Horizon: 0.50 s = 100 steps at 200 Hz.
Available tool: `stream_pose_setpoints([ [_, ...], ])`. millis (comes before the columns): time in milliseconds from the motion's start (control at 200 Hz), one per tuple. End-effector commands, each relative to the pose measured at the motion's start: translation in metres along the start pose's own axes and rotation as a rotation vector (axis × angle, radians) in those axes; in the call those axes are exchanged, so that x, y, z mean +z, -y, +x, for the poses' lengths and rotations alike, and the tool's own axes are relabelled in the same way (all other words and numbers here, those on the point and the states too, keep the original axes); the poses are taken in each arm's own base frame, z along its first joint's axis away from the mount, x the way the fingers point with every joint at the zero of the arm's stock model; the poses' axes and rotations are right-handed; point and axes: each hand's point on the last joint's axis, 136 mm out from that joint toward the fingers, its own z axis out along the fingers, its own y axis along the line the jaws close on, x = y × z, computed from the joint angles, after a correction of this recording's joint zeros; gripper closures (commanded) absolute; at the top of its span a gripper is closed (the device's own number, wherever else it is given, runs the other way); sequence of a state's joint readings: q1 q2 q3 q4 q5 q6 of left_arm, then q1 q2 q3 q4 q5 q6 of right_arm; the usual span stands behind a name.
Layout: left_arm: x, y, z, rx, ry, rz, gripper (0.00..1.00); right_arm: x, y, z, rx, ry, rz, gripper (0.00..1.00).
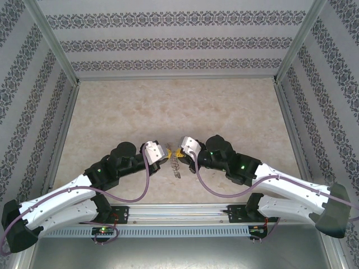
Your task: Put the keys on the keyring
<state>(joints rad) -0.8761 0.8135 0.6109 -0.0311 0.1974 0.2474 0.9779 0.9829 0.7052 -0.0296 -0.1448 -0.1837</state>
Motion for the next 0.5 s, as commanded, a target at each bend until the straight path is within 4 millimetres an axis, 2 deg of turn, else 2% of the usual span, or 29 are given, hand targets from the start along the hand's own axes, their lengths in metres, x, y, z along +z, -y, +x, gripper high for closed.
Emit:
stream_pose_setpoints([
  [0, -0.006, -0.003, -0.016, 0.004, 0.051, -0.013, 1.0, -0.006, -0.005, -0.019, -0.063, 0.125, -0.007, 1.0],
  [495, -0.005, -0.001, -0.016, -0.003, 0.062, -0.003, 1.0, -0.018, -0.015, -0.032, -0.19, 0.349, 0.039, 1.0],
])
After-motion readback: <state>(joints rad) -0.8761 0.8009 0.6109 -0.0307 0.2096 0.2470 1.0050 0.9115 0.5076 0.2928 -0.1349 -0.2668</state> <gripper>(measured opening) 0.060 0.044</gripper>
